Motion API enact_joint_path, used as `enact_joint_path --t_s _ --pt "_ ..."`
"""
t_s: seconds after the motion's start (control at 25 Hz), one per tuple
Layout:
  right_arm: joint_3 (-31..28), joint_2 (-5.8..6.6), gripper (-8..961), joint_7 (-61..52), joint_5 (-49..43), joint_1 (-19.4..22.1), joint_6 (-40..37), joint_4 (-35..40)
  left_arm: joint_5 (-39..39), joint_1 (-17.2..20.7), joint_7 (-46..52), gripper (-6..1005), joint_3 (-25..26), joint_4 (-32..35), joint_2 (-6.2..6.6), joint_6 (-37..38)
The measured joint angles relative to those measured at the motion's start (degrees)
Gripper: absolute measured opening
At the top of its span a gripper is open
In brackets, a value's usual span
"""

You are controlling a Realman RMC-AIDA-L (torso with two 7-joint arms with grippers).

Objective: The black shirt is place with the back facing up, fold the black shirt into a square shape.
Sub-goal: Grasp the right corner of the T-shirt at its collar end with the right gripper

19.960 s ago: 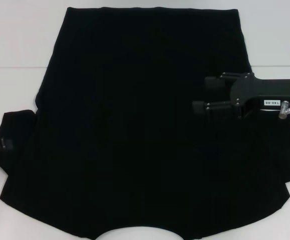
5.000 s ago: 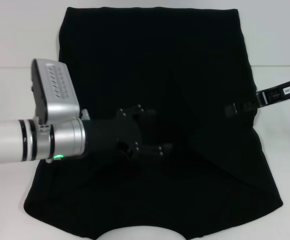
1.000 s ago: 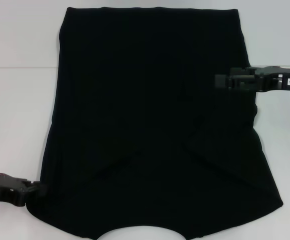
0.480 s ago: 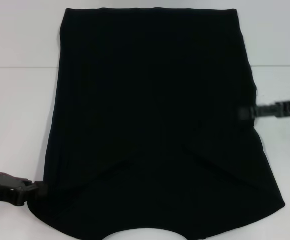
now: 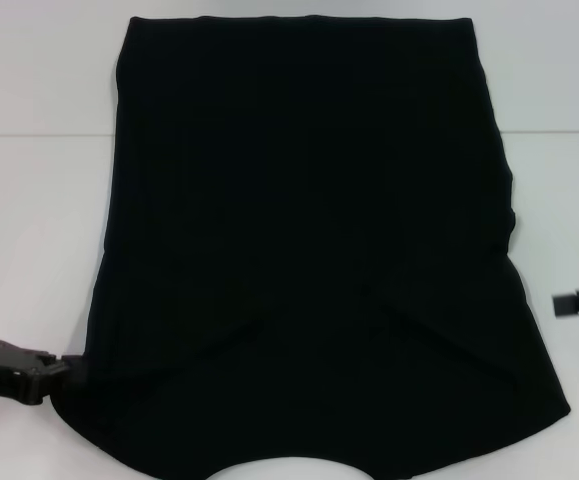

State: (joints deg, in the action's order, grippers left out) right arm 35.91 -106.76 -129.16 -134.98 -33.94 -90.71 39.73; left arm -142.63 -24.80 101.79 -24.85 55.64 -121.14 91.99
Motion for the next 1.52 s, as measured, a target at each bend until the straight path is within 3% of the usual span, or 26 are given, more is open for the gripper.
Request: enact_joint_path --t_s 0.4,1.04,1.52 --pt "0.23 0.01 864 -0.24 -2.67 1.38 -1.78 -0.32 0.08 -0.68 -0.02 37 -0.47 -0.59 -0.01 -0.20" --pt "0.55 -0.53 865 -0.85 -6.50 0.27 -2.67 -0.36 0.01 -0.83 -0.02 37 -0.41 -0.31 0.11 0.47" --pt "1.05 -2.28 865 -0.94 -10.20 -1.37 -2.86 -0.81 0.06 -1.23 -0.02 38 -0.47 -0.27 0.19 0.33"
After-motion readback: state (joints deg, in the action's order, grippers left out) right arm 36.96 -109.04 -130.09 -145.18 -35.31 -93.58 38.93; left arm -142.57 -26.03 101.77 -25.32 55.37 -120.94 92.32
